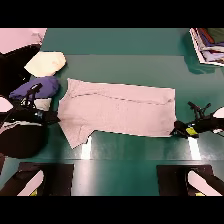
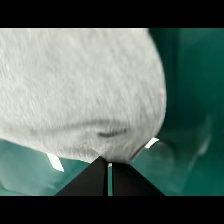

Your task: Fold the shirts.

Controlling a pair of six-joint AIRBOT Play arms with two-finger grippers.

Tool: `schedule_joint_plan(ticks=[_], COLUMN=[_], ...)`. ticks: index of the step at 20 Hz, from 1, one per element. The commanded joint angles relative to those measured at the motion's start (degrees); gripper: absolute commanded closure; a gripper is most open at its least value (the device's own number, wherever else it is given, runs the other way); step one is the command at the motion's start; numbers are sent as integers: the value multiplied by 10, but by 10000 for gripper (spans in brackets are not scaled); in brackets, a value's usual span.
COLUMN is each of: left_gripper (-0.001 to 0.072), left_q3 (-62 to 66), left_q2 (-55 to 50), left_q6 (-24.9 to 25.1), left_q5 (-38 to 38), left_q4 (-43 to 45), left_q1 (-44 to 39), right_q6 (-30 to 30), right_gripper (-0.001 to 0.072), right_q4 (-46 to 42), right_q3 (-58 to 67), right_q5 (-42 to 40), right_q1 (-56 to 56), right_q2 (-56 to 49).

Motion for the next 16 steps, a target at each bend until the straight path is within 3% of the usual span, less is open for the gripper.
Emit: schedule_joint_plan(ticks=[1,4,7,12,16], left_gripper=[688,689,688,687,686], left_q3=[3,5,6,44,151], left_q2=[71,123,105,-49,-199], left_q6=[-43,-57,-40,16,23], left_q5=[-80,-130,-62,36,82], left_q4=[44,-35,-70,-67,-67], left_q1=[0,0,0,0,0], right_q6=[4,21,27,26,27], right_gripper=[701,702,703,702,701], right_q4=[-105,-125,-118,-115,-115], right_q3=[34,71,134,251,363], right_q5=[101,165,149,76,59], right_q1=[37,33,33,76,113], right_q2=[55,129,124,-44,-181])
